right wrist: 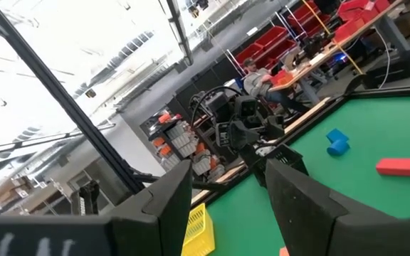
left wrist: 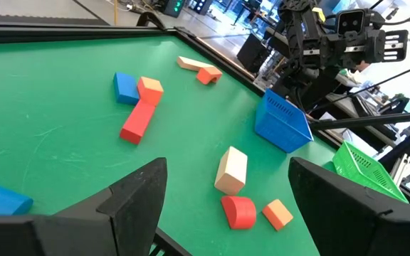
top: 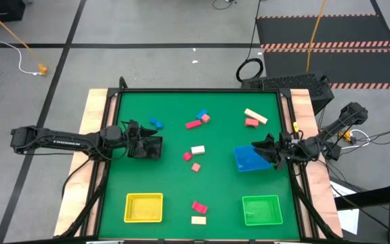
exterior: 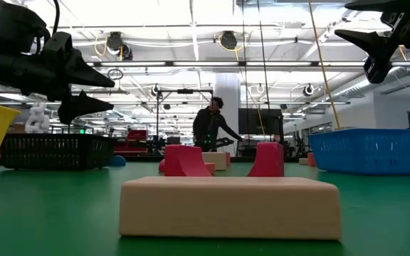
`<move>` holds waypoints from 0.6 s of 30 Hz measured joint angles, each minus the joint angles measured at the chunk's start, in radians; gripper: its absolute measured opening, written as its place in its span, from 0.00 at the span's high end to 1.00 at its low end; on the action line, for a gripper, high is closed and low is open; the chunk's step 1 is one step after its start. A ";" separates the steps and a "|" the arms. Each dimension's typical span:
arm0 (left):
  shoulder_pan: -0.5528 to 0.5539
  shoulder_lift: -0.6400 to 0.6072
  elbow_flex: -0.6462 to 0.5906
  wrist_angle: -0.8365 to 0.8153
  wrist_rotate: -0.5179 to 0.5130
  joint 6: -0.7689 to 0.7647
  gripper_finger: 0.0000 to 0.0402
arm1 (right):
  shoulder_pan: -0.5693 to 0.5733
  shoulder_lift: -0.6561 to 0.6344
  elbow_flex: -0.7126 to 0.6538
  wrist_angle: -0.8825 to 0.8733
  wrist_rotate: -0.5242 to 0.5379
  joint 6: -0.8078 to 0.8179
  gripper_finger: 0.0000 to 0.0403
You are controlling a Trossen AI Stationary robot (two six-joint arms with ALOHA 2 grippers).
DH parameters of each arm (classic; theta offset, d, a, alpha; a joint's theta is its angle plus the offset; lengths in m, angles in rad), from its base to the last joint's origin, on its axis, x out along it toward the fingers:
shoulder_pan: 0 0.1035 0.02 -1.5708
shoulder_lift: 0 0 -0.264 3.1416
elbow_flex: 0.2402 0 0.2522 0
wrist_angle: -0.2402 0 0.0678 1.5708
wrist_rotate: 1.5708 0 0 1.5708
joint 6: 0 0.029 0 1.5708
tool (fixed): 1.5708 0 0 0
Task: Sort & place blocks by color
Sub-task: Put the top brown block into the green bin
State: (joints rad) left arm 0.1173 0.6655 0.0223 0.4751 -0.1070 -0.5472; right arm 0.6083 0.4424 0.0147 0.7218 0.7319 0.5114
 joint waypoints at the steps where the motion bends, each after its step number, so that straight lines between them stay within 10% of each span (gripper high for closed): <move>1: 0.000 0.000 0.000 0.000 0.000 0.000 0.27 | 0.000 0.000 0.000 -0.004 0.000 0.000 0.58; 18: 0.000 0.000 0.000 0.000 0.000 0.000 0.27 | 0.000 0.000 0.000 0.002 0.006 0.106 0.58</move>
State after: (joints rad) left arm 0.1173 0.6654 0.0222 0.4750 -0.1070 -0.5472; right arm 0.6083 0.4427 0.0147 0.7238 0.7374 0.6170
